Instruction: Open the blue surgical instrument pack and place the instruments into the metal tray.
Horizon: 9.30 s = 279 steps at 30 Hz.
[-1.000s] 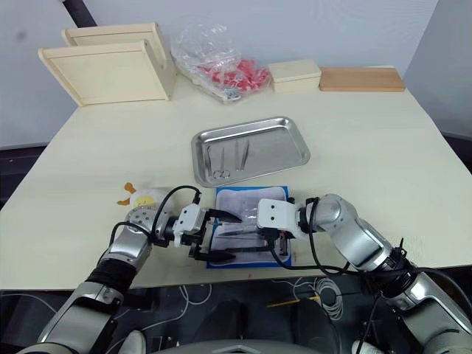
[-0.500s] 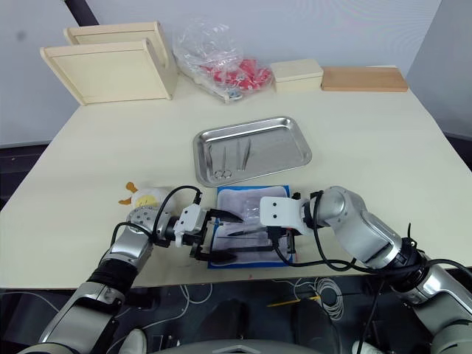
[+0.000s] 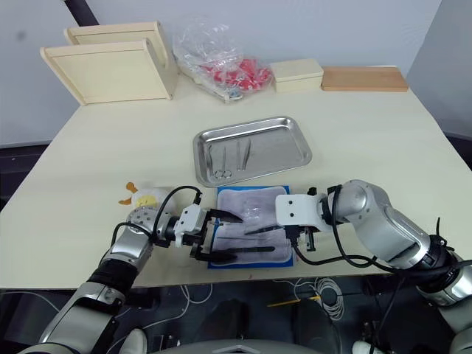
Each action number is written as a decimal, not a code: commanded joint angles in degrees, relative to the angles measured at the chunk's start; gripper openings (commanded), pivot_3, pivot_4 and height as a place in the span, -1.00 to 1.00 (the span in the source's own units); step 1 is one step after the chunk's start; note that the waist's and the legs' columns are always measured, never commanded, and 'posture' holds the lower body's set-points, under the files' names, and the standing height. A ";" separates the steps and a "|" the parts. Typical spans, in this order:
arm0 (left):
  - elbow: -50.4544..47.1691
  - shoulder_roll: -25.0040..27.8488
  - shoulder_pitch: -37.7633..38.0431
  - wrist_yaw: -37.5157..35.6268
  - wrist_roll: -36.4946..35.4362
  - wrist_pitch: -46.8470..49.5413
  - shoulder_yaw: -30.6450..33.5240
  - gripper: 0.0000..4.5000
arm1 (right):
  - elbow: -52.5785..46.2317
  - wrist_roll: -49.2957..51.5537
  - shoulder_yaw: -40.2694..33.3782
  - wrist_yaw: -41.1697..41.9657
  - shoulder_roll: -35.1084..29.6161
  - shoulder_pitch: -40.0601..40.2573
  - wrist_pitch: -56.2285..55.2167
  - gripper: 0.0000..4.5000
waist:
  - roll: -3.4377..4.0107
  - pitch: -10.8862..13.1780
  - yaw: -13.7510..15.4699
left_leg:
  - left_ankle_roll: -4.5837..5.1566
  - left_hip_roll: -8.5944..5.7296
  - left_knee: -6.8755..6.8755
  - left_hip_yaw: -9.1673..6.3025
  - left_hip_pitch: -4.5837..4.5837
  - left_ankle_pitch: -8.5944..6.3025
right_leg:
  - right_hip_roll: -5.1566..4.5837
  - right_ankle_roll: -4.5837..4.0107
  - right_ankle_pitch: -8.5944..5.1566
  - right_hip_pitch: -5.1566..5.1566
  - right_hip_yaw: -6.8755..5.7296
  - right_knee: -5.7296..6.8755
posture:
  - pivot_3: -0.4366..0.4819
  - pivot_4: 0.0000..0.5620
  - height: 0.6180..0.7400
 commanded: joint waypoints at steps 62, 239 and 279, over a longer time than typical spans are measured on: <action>2.05 -0.69 3.47 5.32 5.50 1.36 -2.16 1.00 | 59.52 6.66 -30.56 -56.49 47.40 -24.41 3.38 -0.98 | 0.21 -0.04 0.57 | 0.03 -0.02 -0.10 0.19 -0.09 0.01 | 0.09 -0.01 0.03 -0.13 0.33 0.07 | -0.05 -0.47 1.00; -1.13 4.80 4.01 -3.44 3.50 4.74 -3.46 1.00 | 14.27 4.23 -4.73 -8.27 15.94 13.28 -26.18 -0.98 | -0.98 0.37 -0.88 | 0.05 0.13 -0.59 0.49 0.13 0.01 | 0.79 0.02 -0.05 -0.25 1.25 0.03 | -0.05 -0.47 1.00; 2.57 3.63 2.50 -3.12 4.47 1.96 -3.93 1.00 | 2.35 4.51 -12.18 -2.00 0.85 13.59 -23.71 -0.98 | -0.77 0.25 -0.70 | 0.05 0.12 -0.33 0.50 0.10 0.01 | 0.81 0.03 -0.04 -0.22 1.31 0.12 | -0.05 -0.47 1.00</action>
